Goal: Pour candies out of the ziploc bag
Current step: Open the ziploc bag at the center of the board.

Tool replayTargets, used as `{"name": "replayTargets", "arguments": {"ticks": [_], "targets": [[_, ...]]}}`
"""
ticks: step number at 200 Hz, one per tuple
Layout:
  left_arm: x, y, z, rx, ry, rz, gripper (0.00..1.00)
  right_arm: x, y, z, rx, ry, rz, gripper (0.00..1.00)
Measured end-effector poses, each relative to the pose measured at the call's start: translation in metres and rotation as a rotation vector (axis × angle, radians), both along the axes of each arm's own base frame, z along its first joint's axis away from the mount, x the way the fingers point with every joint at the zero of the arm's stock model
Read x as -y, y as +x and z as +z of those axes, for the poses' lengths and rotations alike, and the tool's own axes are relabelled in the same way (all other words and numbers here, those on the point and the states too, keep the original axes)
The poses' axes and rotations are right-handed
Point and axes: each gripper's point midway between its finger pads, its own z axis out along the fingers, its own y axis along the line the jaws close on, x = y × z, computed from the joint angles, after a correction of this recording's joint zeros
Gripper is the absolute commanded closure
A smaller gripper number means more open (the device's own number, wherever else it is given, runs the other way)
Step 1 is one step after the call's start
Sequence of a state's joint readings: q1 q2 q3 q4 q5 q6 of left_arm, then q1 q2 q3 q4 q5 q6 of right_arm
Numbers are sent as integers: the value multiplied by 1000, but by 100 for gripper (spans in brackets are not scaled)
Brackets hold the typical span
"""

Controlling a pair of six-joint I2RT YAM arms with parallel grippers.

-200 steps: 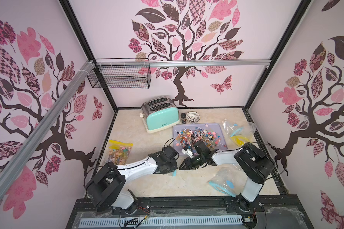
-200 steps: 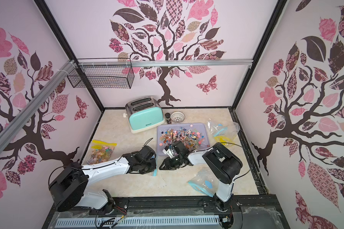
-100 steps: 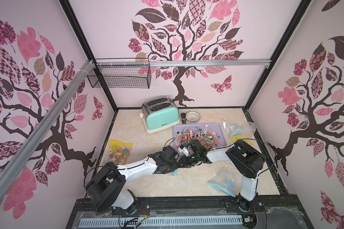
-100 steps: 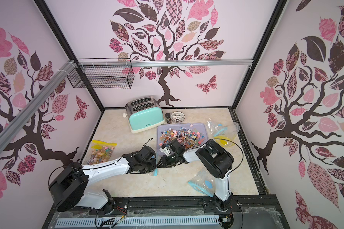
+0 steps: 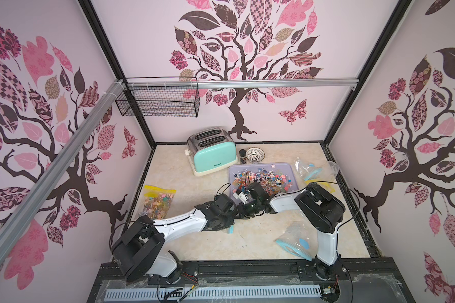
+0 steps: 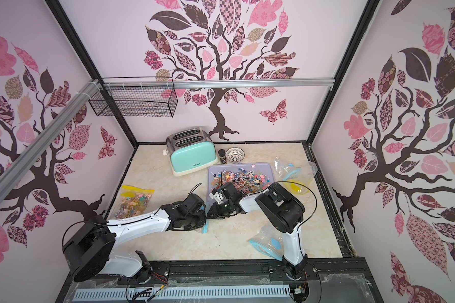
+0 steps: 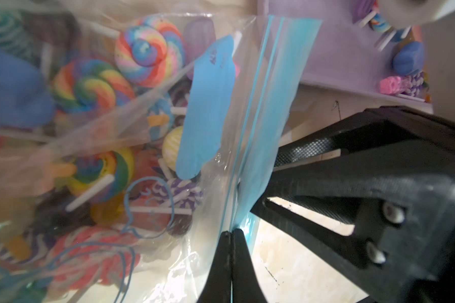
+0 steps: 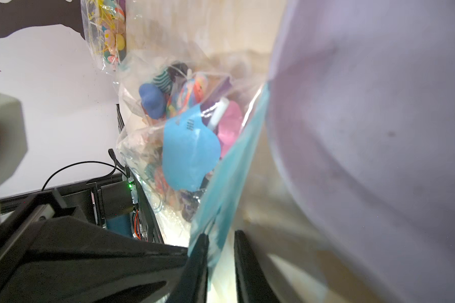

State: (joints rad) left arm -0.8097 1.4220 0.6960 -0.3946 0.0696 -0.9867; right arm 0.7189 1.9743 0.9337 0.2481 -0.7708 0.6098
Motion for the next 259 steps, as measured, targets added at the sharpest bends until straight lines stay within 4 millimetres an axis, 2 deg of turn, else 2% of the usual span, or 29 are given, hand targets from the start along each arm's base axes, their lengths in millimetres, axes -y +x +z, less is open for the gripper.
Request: {"name": "replayTargets", "arguments": {"ticks": [25,66,78,94,118,153,259], "targets": [[-1,0,-1,-1,1,0,100,0,1,0,0,-2,-2,82],[0,0,-1,2,1,0,100,-2,2,-5,-20,-7,-11,99],[-1,0,-1,2,3,-1,86,-2,2,-5,-24,-7,-13,100],[-2,0,-1,7,12,-15,73,-2,2,-5,-22,-6,-13,100],[-4,-1,-1,14,33,-32,61,-2,2,-5,-22,-5,-13,100],[-3,3,1,35,59,-75,59,-2,2,-5,-21,-5,-13,100],[3,14,-14,41,145,-175,60,-2,2,-5,-19,-4,-14,100]]}}
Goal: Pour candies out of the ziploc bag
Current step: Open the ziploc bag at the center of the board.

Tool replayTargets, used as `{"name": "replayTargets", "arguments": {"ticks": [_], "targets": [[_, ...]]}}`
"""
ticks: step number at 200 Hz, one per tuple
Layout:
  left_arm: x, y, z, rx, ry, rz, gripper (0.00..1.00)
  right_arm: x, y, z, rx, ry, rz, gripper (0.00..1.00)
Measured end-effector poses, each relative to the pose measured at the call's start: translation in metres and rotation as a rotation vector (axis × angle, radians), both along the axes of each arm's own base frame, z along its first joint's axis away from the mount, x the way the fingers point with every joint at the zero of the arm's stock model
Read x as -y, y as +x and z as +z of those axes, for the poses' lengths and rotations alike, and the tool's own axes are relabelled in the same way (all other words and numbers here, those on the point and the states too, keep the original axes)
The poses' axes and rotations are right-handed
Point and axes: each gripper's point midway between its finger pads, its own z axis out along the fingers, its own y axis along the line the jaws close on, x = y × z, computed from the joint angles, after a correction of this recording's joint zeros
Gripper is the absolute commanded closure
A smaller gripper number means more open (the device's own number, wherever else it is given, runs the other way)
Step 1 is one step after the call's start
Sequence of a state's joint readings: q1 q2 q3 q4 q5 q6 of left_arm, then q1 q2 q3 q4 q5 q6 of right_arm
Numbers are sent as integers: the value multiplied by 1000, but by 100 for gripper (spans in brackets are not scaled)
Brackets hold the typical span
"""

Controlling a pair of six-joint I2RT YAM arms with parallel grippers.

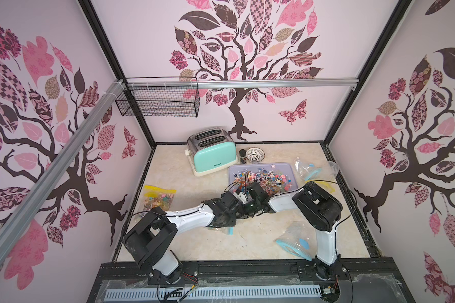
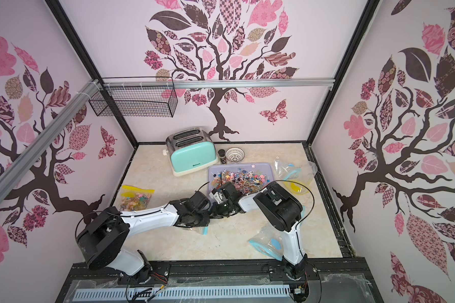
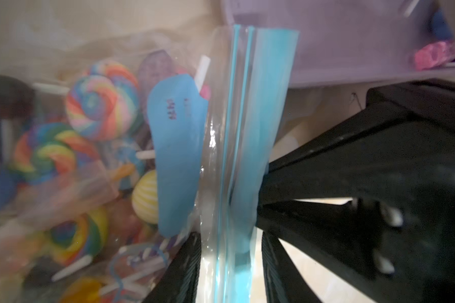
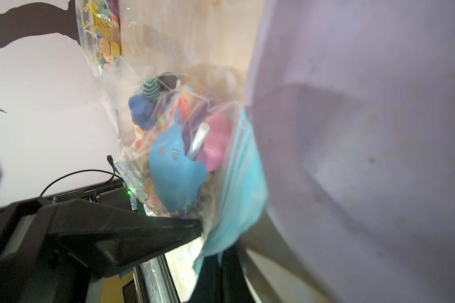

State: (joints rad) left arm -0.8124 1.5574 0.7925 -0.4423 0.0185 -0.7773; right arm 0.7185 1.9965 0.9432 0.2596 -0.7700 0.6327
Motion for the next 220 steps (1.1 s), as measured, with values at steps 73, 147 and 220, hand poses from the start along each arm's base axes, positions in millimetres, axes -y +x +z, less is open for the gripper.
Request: {"name": "replayTargets", "arguments": {"ticks": [73,147,220], "targets": [[-1,5,-2,5,32,4,68,0,2,0,8,1,-5,100],[-1,6,-4,-3,54,5,78,1,2,-1,8,1,-8,100],[1,10,-6,-8,70,12,100,2,3,-1,6,6,-16,100]]}}
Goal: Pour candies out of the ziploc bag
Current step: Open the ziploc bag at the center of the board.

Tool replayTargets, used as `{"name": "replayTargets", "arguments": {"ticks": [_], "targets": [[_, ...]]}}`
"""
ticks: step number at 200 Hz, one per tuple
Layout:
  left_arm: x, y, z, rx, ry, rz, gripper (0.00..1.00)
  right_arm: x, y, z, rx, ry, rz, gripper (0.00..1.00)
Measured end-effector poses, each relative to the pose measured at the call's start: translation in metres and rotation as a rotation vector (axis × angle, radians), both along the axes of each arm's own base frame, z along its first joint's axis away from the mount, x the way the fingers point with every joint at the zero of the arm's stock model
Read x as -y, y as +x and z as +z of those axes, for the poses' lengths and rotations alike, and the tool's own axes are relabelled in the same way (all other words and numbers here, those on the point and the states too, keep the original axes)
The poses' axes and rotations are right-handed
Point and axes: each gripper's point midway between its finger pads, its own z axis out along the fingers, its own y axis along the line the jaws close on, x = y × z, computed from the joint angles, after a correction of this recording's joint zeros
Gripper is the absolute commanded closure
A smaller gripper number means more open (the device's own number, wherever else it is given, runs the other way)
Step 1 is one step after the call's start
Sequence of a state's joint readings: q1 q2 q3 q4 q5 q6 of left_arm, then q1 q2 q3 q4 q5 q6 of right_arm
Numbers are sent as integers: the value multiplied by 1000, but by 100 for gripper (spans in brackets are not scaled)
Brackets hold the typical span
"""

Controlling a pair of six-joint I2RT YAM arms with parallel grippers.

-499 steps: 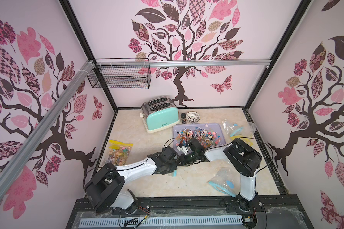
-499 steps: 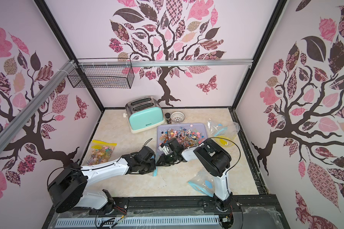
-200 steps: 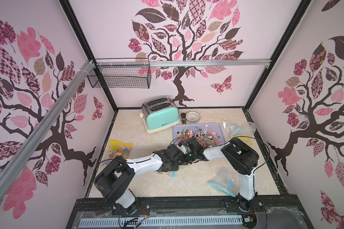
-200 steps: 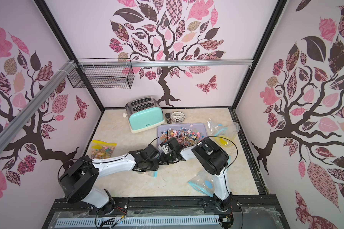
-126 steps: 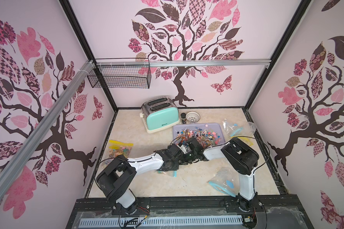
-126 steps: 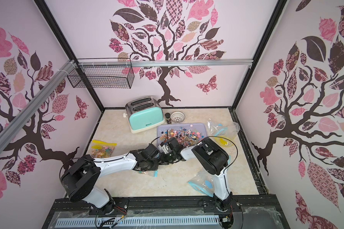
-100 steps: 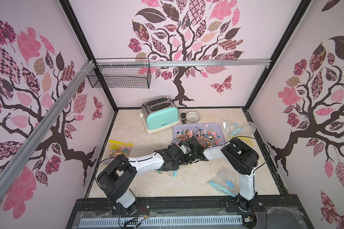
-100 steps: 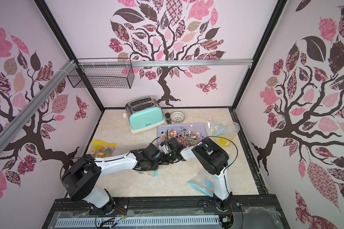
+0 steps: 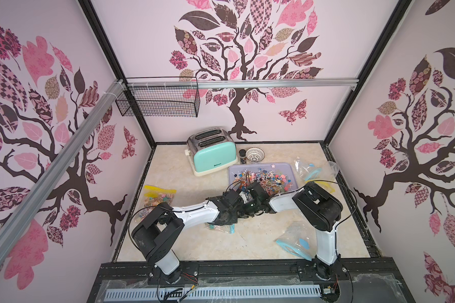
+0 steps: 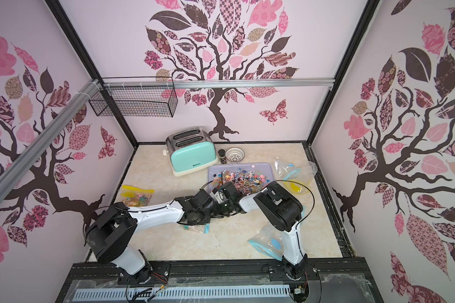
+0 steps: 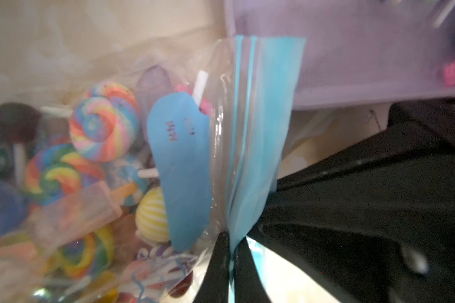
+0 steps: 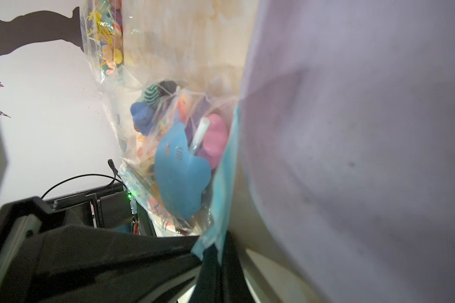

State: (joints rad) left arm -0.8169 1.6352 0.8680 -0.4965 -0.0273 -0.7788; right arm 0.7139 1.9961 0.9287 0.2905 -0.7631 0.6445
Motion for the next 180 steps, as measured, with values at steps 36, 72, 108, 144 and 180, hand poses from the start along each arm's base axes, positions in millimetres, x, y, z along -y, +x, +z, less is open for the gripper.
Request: {"name": "replayTargets", "arguments": {"ticks": [36,72,108,144,180], "targets": [[0,1,0,-11,23,13,100,1,1,0,-2,-4,-8,100],[-1,4,0,-6,22,93,100,5,4,-1,22,-42,-31,100],[-3,9,0,13,2,203,100,8,11,-2,75,-98,-59,100],[-6,13,0,47,-41,301,100,6,17,-3,137,-159,-79,100],[-9,16,0,84,-94,370,100,6,21,-4,182,-191,-98,100]]}}
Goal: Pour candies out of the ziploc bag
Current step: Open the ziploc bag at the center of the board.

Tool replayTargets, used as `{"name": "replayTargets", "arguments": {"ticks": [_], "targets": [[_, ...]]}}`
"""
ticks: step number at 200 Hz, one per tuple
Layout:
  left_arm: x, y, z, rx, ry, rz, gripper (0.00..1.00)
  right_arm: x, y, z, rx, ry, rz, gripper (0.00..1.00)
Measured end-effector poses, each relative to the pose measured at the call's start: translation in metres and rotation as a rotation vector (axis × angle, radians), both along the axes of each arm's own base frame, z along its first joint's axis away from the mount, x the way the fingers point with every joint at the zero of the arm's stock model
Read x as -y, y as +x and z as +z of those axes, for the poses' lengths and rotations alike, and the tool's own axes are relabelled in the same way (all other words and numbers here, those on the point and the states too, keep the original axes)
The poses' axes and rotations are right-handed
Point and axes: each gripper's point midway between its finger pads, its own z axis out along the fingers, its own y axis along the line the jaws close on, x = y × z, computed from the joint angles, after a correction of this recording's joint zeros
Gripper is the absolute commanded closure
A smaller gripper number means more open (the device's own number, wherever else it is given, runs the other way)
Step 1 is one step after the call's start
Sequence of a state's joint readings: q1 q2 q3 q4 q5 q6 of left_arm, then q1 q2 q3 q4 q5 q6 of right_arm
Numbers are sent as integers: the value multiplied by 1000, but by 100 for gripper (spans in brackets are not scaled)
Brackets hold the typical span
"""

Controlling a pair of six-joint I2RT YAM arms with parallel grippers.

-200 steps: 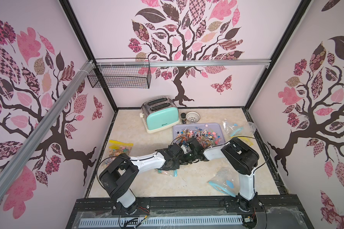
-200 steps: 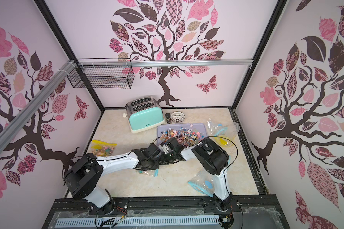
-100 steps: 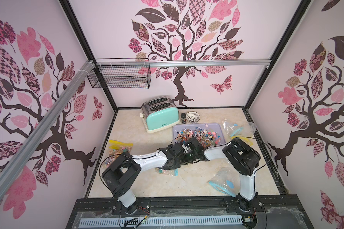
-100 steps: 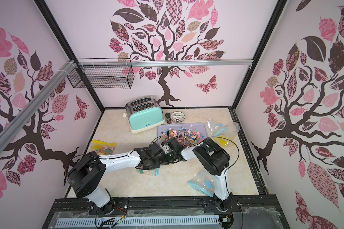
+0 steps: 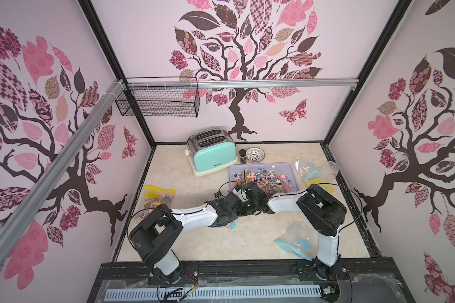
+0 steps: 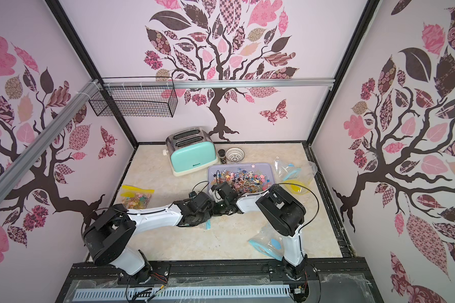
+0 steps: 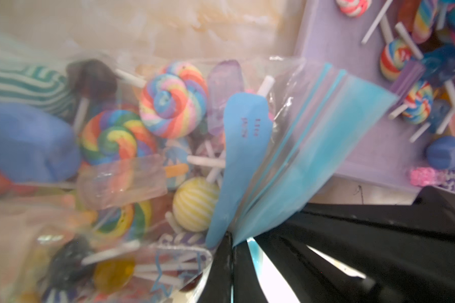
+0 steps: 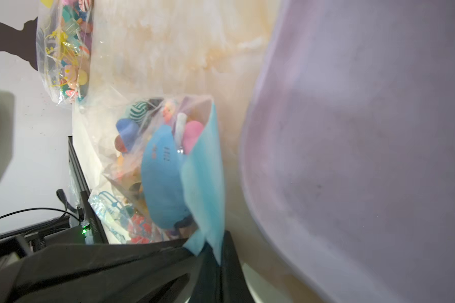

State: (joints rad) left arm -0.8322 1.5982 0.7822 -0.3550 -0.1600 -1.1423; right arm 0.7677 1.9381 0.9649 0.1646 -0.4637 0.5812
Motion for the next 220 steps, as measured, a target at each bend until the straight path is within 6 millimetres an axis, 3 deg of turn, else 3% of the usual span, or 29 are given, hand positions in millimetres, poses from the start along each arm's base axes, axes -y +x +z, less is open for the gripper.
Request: {"name": "replayTargets", "arguments": {"ticks": [71,104,142,181,220], "targets": [[-3,0,3,36,-46,47,100,5,-1,-4,50,-49,-30,100],[-33,-8,11,53,30,95,100,14,1,-3,64,-80,-60,100],[-45,-13,24,75,49,102,100,16,2,-3,68,-88,-68,100],[-37,-15,38,90,34,15,100,13,6,2,66,-95,-66,100],[-16,-15,78,162,-32,-90,100,21,7,3,41,-132,-83,100]]}}
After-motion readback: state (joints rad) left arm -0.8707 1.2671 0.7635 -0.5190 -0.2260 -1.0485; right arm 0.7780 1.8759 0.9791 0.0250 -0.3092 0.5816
